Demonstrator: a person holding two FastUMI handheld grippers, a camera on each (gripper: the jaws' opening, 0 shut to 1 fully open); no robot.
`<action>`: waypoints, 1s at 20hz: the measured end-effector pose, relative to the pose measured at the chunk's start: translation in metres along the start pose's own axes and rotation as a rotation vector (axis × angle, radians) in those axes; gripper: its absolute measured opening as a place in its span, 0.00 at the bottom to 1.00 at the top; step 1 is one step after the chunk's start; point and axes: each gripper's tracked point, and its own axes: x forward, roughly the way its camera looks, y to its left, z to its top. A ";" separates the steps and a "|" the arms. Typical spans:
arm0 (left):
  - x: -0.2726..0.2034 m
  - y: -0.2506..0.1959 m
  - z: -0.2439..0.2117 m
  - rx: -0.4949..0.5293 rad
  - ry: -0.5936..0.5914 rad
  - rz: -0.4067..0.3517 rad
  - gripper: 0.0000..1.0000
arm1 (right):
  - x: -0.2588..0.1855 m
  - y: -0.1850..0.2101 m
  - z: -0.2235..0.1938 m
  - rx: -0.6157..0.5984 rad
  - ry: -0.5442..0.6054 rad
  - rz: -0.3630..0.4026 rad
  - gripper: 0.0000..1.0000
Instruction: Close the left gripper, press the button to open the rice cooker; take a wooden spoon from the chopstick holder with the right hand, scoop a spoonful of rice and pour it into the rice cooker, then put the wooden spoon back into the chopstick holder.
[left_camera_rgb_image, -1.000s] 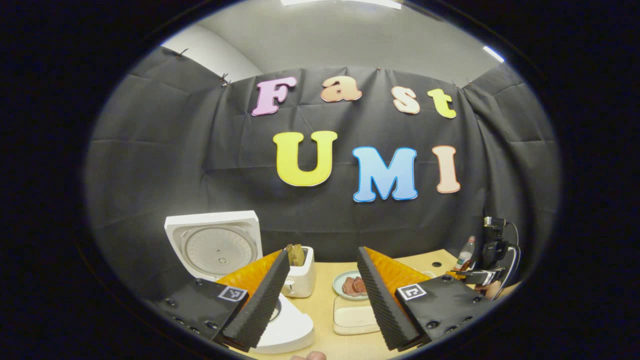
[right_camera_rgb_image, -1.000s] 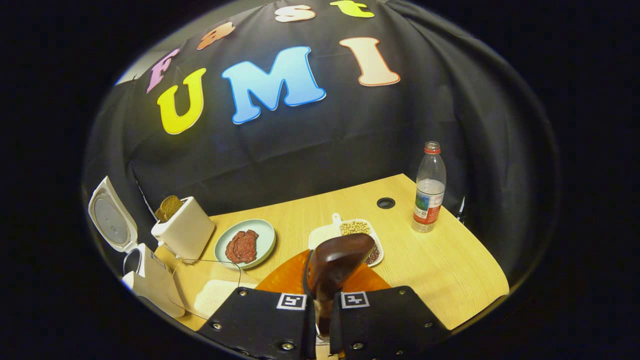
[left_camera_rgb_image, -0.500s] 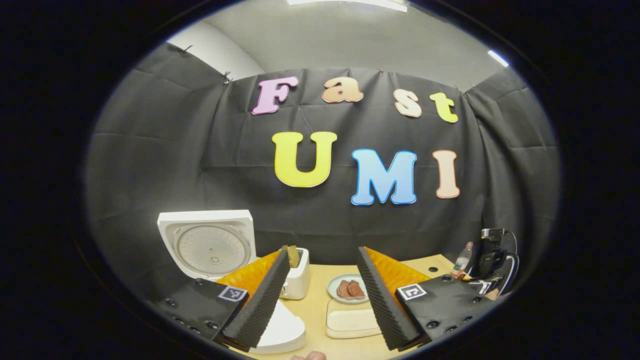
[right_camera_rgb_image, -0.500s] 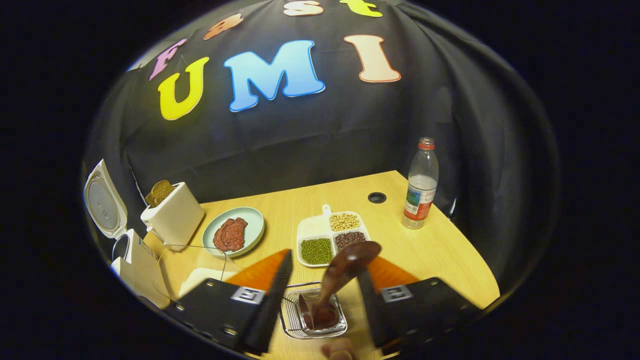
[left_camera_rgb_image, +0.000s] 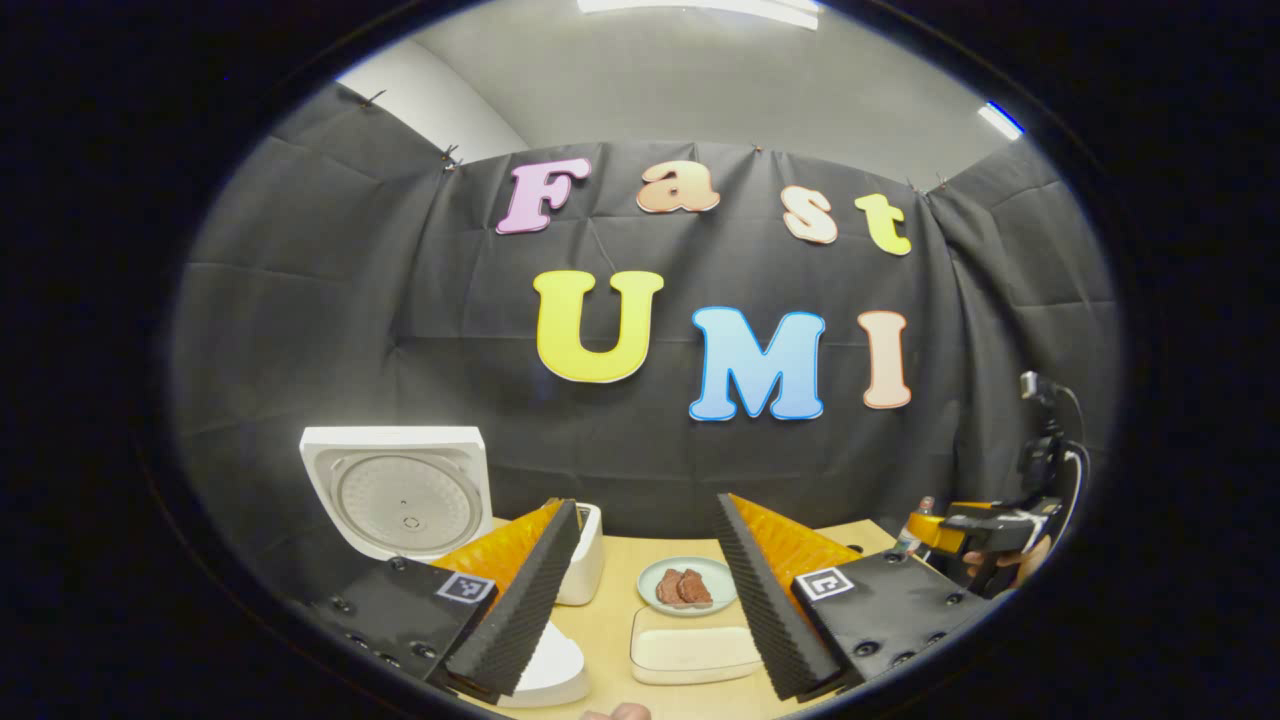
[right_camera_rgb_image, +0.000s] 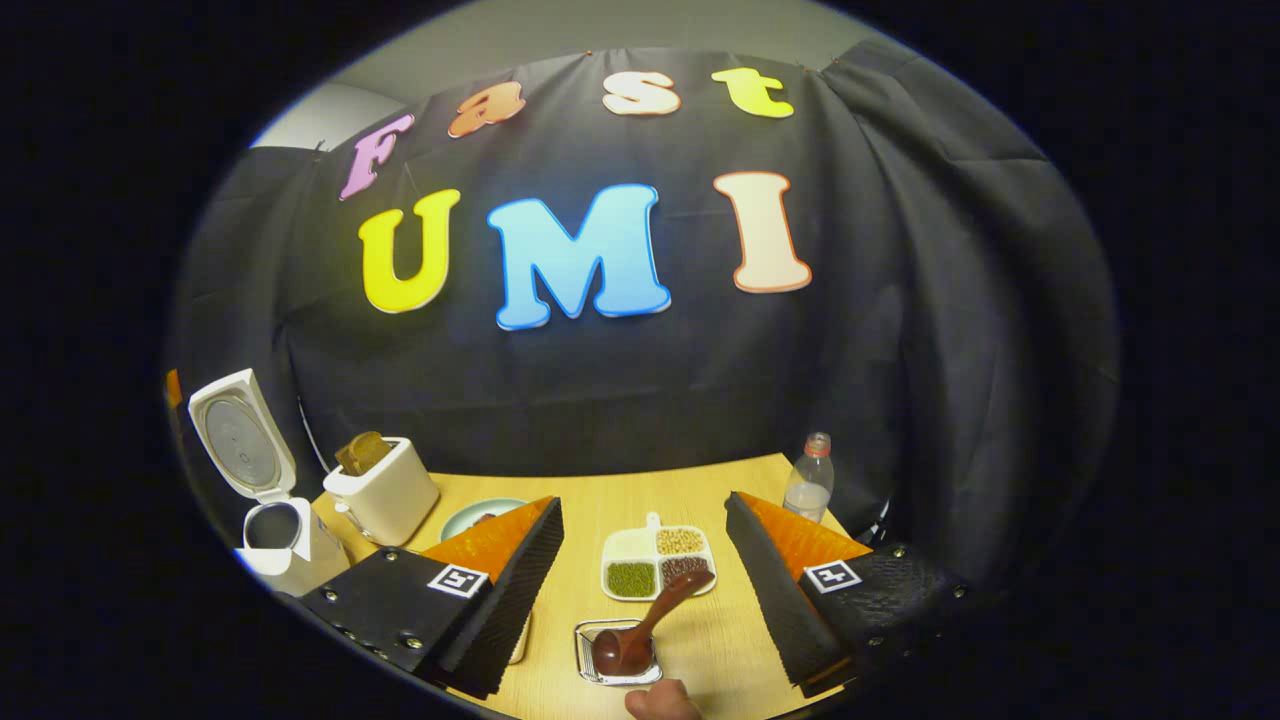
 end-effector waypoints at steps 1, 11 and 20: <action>0.002 0.005 0.004 0.004 -0.003 0.010 0.94 | -0.005 0.007 0.015 0.004 -0.022 0.017 0.99; 0.043 0.122 0.044 -0.028 0.021 0.155 0.98 | -0.023 0.056 0.059 -0.039 -0.117 0.091 0.99; 0.109 0.251 0.078 -0.078 0.021 0.263 0.95 | -0.023 0.072 0.052 -0.058 -0.098 0.076 0.99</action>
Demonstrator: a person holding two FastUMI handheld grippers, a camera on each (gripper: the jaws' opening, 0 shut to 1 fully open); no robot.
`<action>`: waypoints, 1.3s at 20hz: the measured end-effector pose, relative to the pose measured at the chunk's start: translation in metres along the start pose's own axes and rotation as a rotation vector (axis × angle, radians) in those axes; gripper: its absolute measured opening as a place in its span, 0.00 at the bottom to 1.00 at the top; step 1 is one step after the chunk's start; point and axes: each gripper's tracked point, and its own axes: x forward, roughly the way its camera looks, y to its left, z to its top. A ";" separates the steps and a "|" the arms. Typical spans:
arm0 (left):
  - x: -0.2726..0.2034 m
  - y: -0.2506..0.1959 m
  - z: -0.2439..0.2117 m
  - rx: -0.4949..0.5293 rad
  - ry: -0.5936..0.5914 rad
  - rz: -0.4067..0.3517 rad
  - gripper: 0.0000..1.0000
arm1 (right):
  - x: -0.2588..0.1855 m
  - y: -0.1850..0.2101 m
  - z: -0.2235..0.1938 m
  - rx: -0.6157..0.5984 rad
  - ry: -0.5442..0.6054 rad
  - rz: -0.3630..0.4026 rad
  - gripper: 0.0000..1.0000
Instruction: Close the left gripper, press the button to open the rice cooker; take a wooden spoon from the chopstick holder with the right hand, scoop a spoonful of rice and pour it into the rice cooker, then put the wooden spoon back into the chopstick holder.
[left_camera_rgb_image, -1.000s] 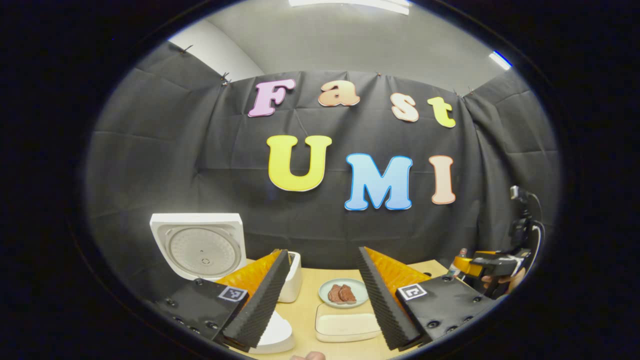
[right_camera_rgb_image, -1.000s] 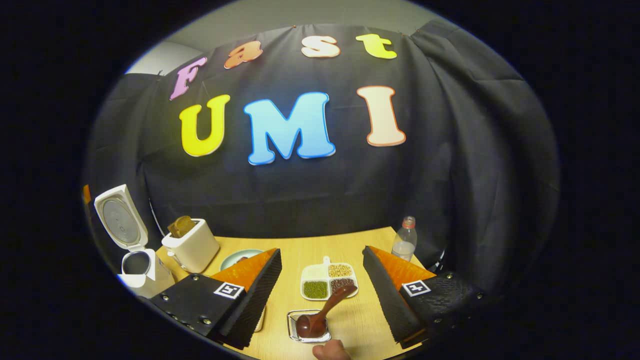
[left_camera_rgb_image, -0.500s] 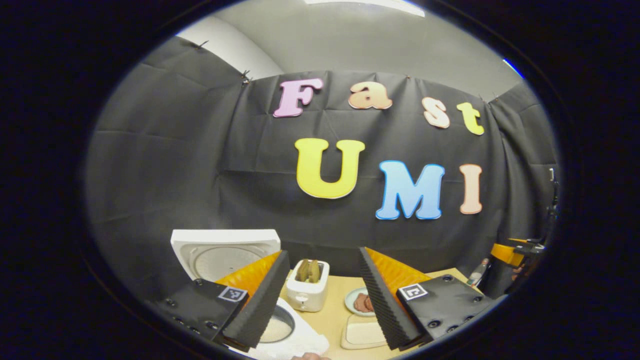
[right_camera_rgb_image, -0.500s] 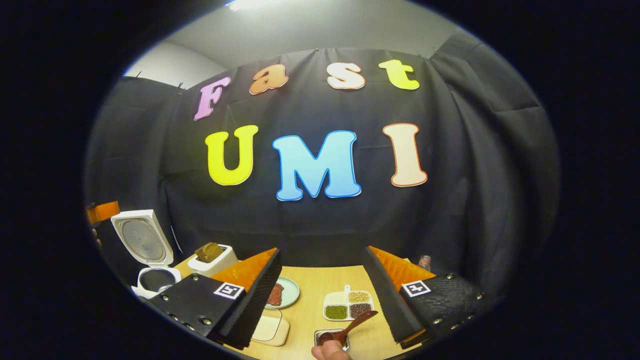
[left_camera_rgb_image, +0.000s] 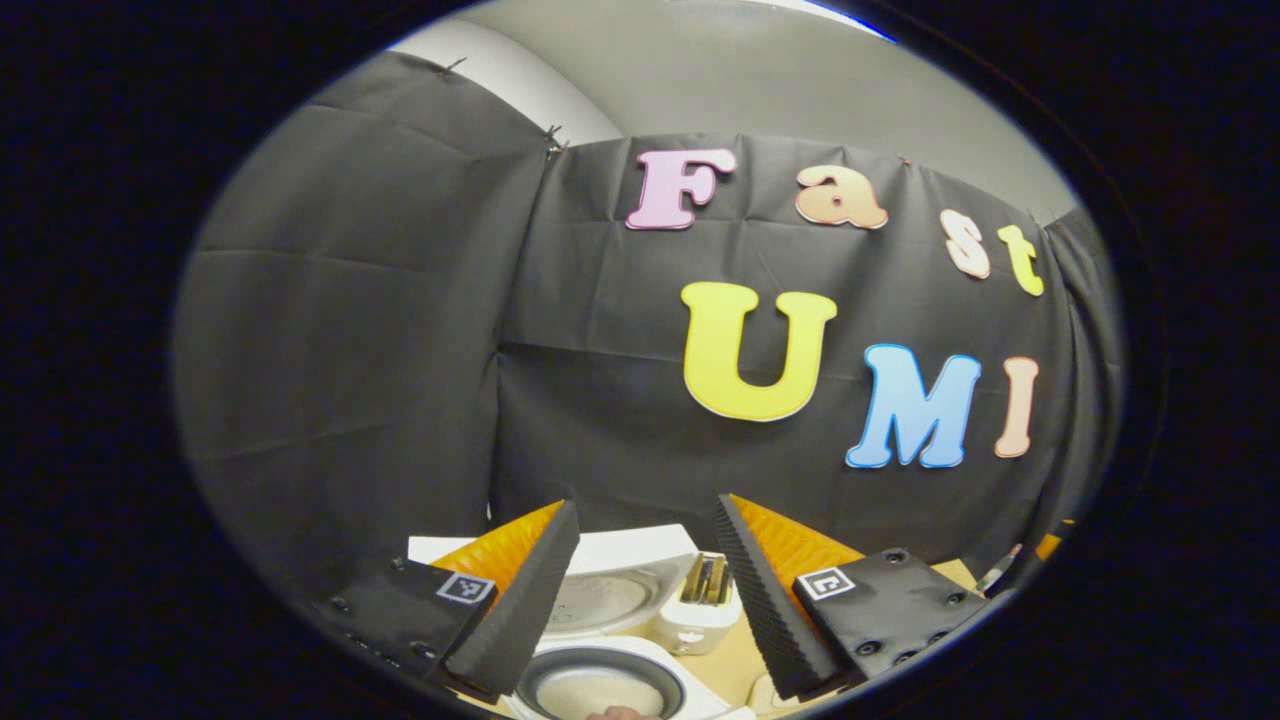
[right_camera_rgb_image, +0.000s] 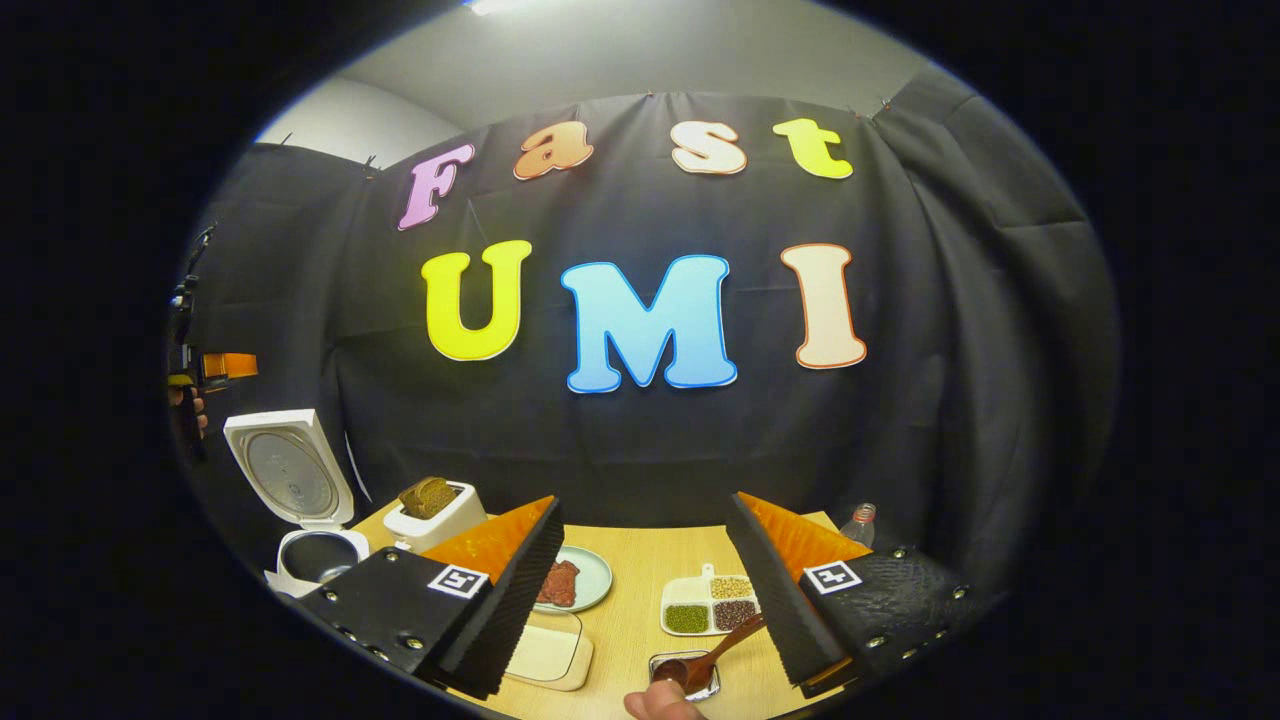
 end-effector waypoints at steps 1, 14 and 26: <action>0.012 0.010 -0.001 -0.012 0.007 0.008 0.94 | 0.000 0.001 0.000 -0.001 0.003 -0.004 0.99; 0.106 0.071 -0.071 0.036 0.208 0.146 0.97 | -0.001 -0.003 -0.012 0.030 0.019 -0.052 0.99; -0.012 0.014 -0.126 0.026 0.154 0.163 0.89 | 0.002 0.000 -0.017 0.047 0.057 0.046 0.99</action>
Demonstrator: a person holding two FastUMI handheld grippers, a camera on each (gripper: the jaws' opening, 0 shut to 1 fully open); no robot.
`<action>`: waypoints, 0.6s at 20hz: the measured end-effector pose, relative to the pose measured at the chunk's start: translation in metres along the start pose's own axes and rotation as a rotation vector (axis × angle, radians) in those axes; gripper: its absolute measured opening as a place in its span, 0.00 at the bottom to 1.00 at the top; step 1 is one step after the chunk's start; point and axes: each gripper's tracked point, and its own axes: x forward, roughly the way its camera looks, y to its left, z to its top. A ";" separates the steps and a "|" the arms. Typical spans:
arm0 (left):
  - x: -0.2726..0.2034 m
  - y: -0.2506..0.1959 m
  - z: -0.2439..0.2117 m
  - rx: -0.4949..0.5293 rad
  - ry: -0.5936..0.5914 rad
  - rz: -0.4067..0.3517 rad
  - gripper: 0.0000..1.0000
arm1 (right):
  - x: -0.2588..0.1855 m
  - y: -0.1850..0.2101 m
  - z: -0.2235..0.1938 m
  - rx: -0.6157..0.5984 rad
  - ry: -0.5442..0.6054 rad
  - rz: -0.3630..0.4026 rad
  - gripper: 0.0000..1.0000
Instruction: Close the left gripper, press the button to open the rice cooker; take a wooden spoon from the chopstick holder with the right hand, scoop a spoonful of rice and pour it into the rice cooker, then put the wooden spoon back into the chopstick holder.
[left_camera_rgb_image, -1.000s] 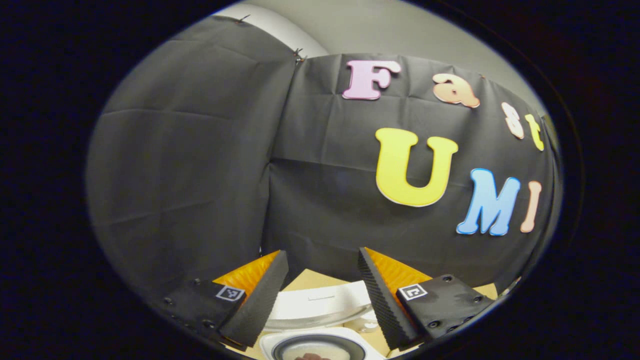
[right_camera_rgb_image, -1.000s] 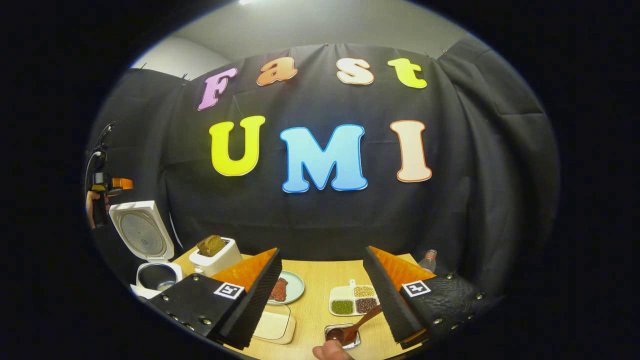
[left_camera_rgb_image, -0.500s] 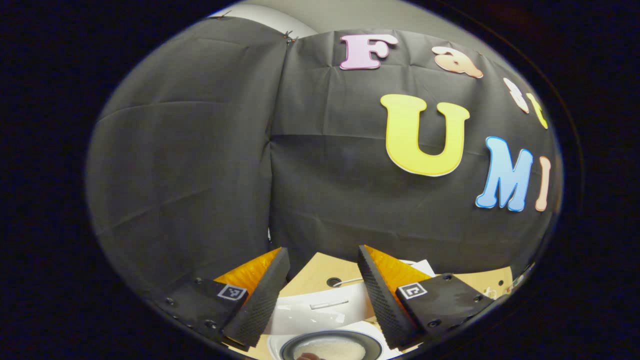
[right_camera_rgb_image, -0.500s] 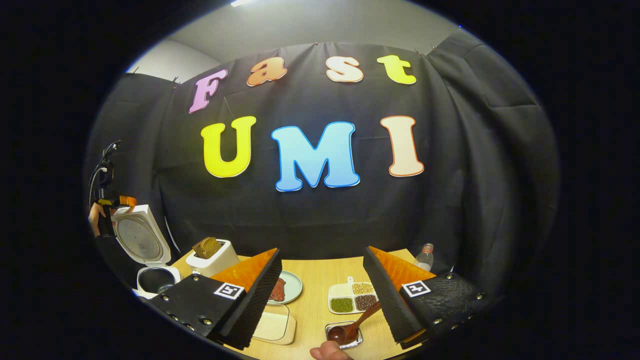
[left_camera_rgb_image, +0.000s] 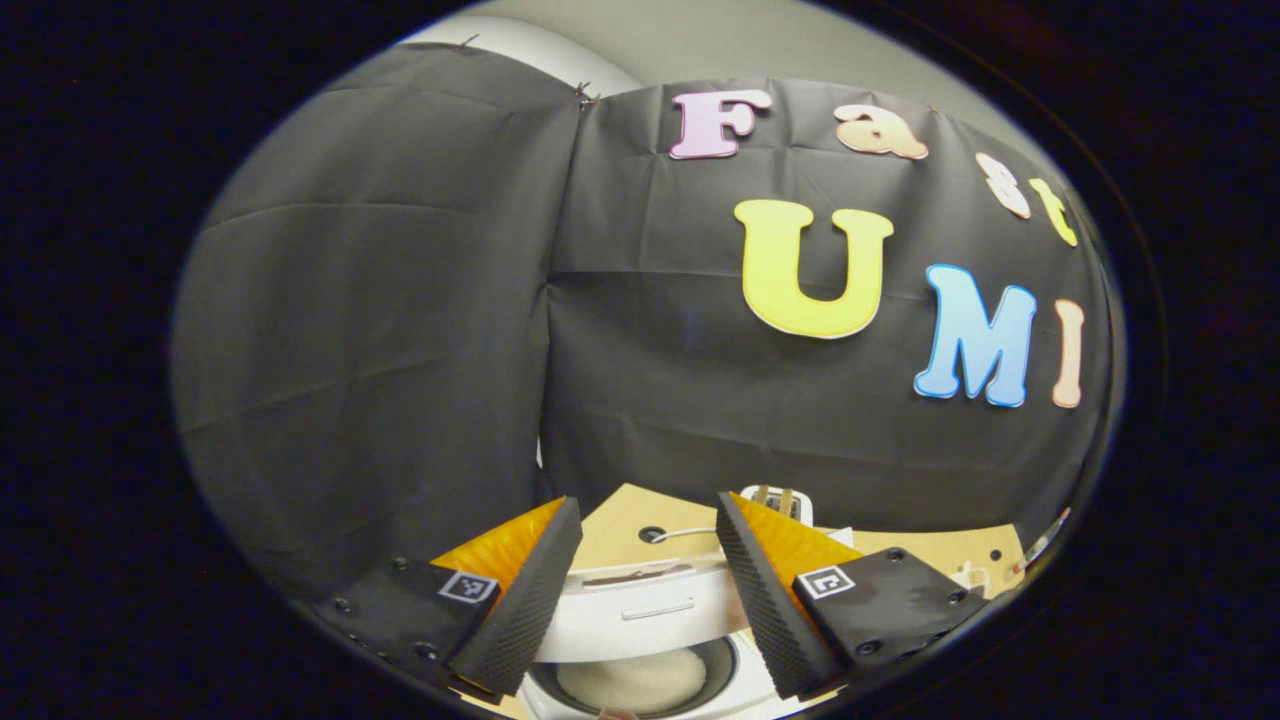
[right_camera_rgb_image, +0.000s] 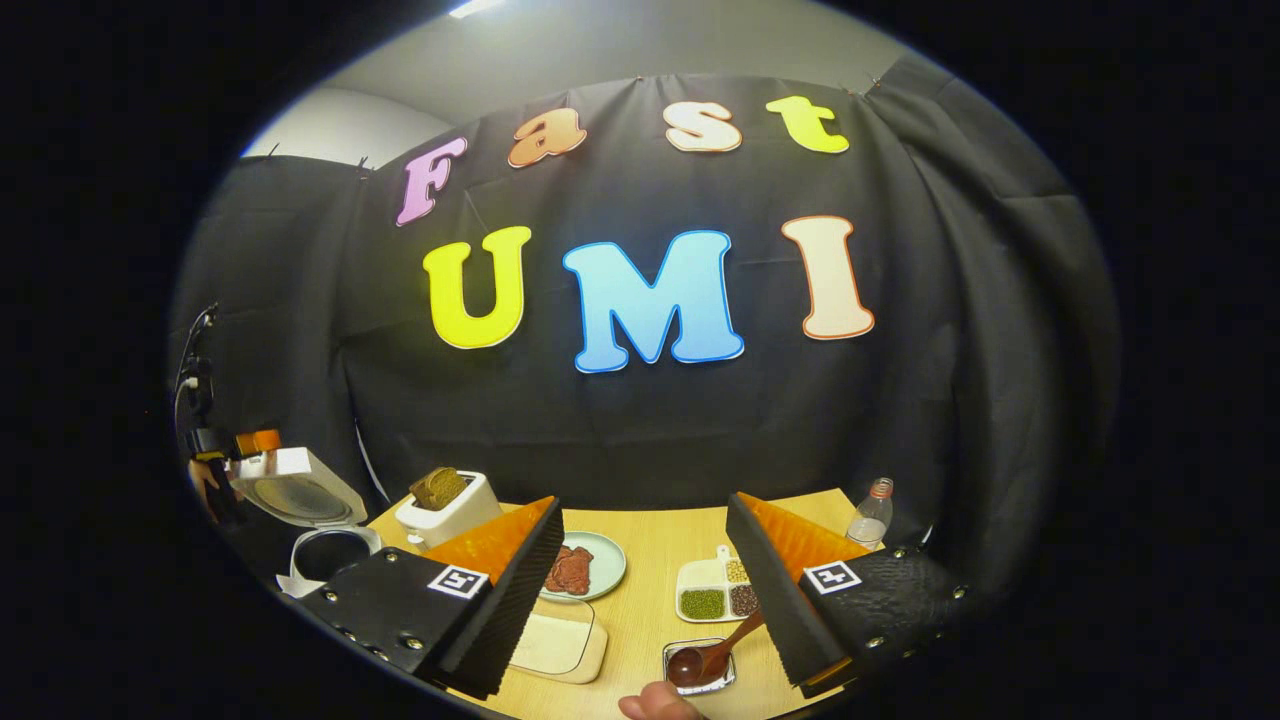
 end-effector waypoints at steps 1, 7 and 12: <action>-0.008 -0.003 -0.010 0.000 -0.003 0.001 0.89 | 0.000 -0.002 -0.001 -0.001 0.006 0.003 0.99; -0.039 -0.013 -0.075 -0.062 0.039 0.005 0.93 | -0.006 -0.007 0.013 0.010 -0.016 0.026 0.99; -0.046 -0.019 -0.113 -0.066 0.098 0.010 0.94 | -0.012 -0.007 0.011 0.023 -0.009 0.032 0.99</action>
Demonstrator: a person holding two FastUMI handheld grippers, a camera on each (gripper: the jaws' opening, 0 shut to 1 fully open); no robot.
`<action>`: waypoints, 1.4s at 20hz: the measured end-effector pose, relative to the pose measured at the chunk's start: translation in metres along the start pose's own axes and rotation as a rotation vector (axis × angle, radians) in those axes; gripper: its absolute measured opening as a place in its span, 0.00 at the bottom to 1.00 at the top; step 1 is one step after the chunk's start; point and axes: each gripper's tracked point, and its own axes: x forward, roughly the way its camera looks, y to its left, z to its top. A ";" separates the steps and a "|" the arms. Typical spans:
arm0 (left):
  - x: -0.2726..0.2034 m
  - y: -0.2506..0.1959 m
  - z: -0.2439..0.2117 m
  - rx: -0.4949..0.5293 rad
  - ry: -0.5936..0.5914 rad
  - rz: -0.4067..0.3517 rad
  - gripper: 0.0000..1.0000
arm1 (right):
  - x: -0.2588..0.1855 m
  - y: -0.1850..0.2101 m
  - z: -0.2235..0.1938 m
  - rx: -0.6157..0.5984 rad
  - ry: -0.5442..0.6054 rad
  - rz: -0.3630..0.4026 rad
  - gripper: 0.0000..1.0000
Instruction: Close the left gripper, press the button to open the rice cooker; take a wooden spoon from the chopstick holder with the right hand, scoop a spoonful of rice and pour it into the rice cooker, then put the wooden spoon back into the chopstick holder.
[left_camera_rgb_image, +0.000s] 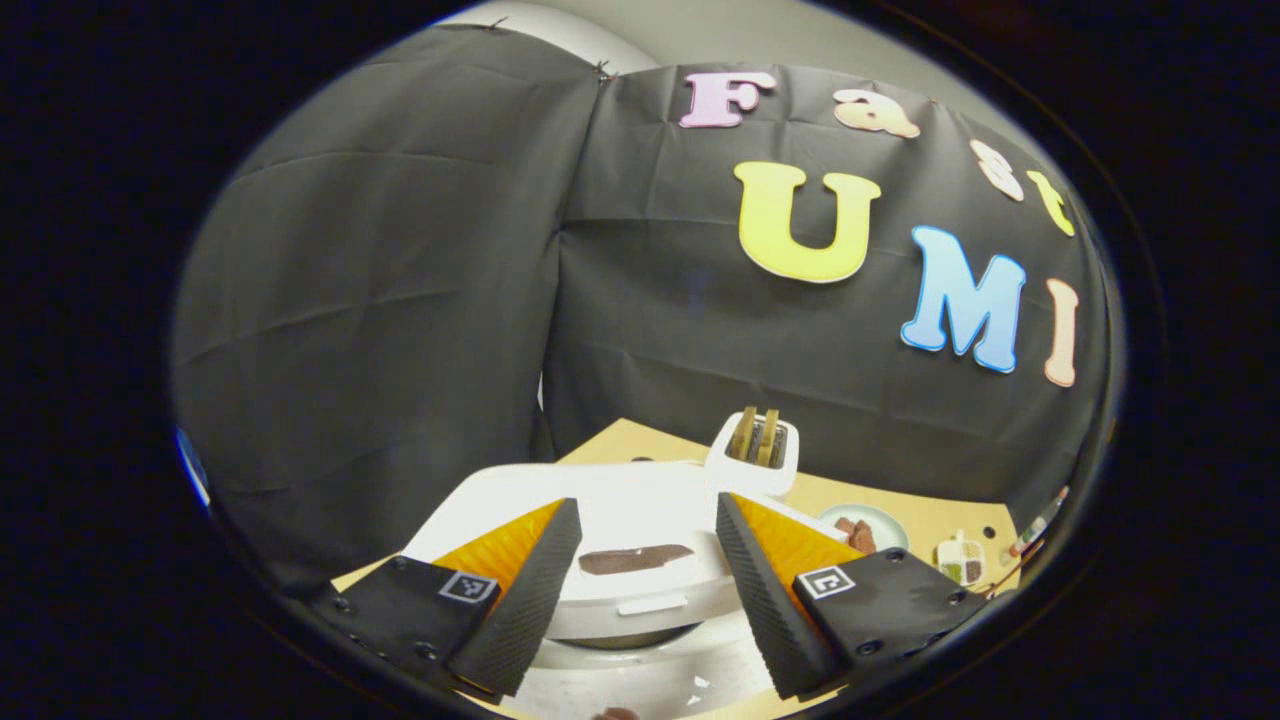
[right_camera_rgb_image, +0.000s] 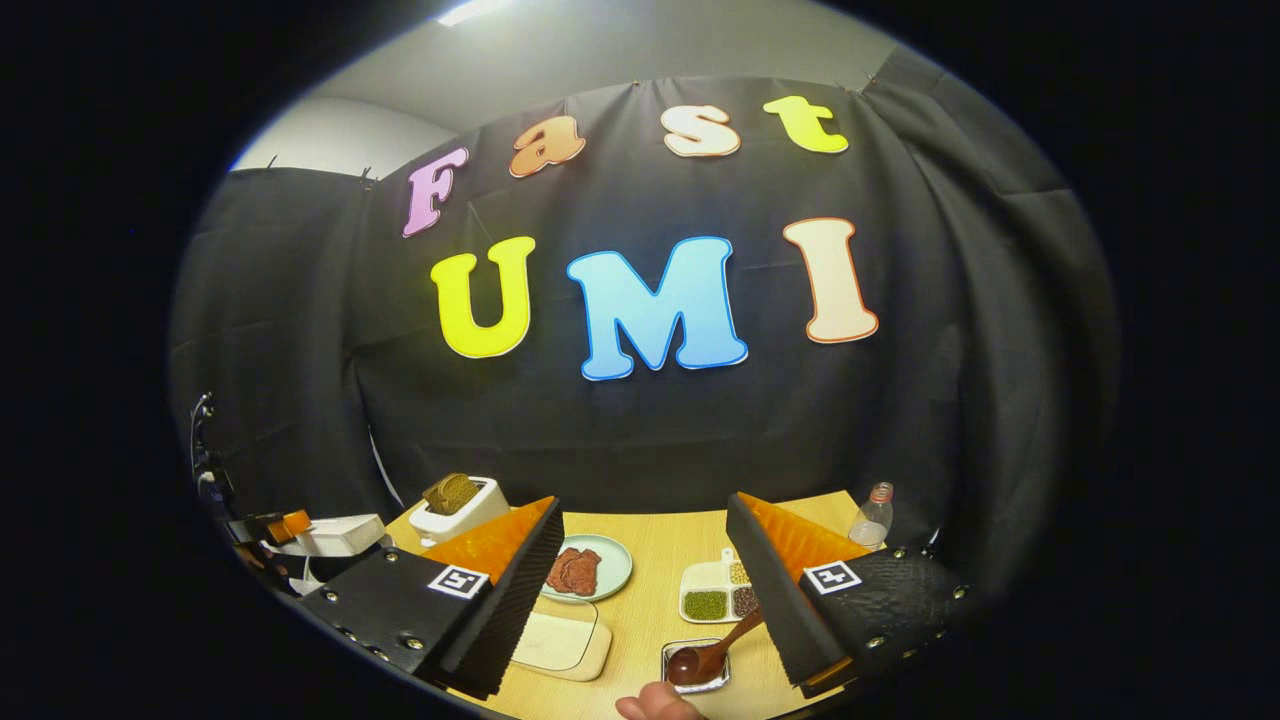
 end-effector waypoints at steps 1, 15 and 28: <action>-0.001 0.000 -0.004 -0.005 0.009 0.001 0.93 | -0.001 0.000 0.001 0.002 -0.002 -0.001 0.99; -0.018 0.006 -0.049 0.067 0.071 0.042 0.97 | -0.013 0.004 -0.004 0.016 0.011 0.001 0.99; -0.021 0.012 -0.087 0.088 0.183 0.011 0.98 | -0.016 0.009 -0.014 0.034 0.023 0.037 0.99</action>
